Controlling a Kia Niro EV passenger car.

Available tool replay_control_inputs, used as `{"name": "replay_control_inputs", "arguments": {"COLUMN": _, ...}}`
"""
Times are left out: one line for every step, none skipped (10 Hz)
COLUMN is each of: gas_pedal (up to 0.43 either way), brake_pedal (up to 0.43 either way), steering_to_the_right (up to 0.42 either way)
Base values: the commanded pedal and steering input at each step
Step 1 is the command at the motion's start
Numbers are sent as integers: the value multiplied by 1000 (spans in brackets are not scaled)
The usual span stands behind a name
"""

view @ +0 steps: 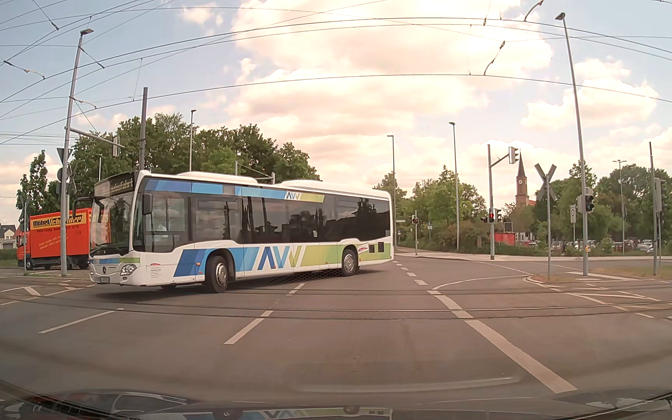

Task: Follow the waypoints while adhering to traffic rules and regulations

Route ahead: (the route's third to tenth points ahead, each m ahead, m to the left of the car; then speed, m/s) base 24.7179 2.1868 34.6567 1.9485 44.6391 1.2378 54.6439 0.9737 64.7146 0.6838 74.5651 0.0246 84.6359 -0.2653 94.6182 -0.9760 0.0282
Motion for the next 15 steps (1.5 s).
{"name": "replay_control_inputs", "arguments": {"gas_pedal": 0, "brake_pedal": 256, "steering_to_the_right": -3}}
{"name": "replay_control_inputs", "arguments": {"gas_pedal": 0, "brake_pedal": 256, "steering_to_the_right": -4}}
{"name": "replay_control_inputs", "arguments": {"gas_pedal": 0, "brake_pedal": 256, "steering_to_the_right": -4}}
{"name": "replay_control_inputs", "arguments": {"gas_pedal": 0, "brake_pedal": 256, "steering_to_the_right": -4}}
{"name": "replay_control_inputs", "arguments": {"gas_pedal": 0, "brake_pedal": 256, "steering_to_the_right": -3}}
{"name": "replay_control_inputs", "arguments": {"gas_pedal": 0, "brake_pedal": 256, "steering_to_the_right": -4}}
{"name": "replay_control_inputs", "arguments": {"gas_pedal": 0, "brake_pedal": 256, "steering_to_the_right": -4}}
{"name": "replay_control_inputs", "arguments": {"gas_pedal": 0, "brake_pedal": 256, "steering_to_the_right": -4}}
{"name": "replay_control_inputs", "arguments": {"gas_pedal": 0, "brake_pedal": 256, "steering_to_the_right": -4}}
{"name": "replay_control_inputs", "arguments": {"gas_pedal": 0, "brake_pedal": 256, "steering_to_the_right": -4}}
{"name": "replay_control_inputs", "arguments": {"gas_pedal": 0, "brake_pedal": 256, "steering_to_the_right": -4}}
{"name": "replay_control_inputs", "arguments": {"gas_pedal": 0, "brake_pedal": 256, "steering_to_the_right": -6}}
{"name": "replay_control_inputs", "arguments": {"gas_pedal": 0, "brake_pedal": 256, "steering_to_the_right": -7}}
{"name": "replay_control_inputs", "arguments": {"gas_pedal": 0, "brake_pedal": 256, "steering_to_the_right": -7}}
{"name": "replay_control_inputs", "arguments": {"gas_pedal": 0, "brake_pedal": 256, "steering_to_the_right": -7}}
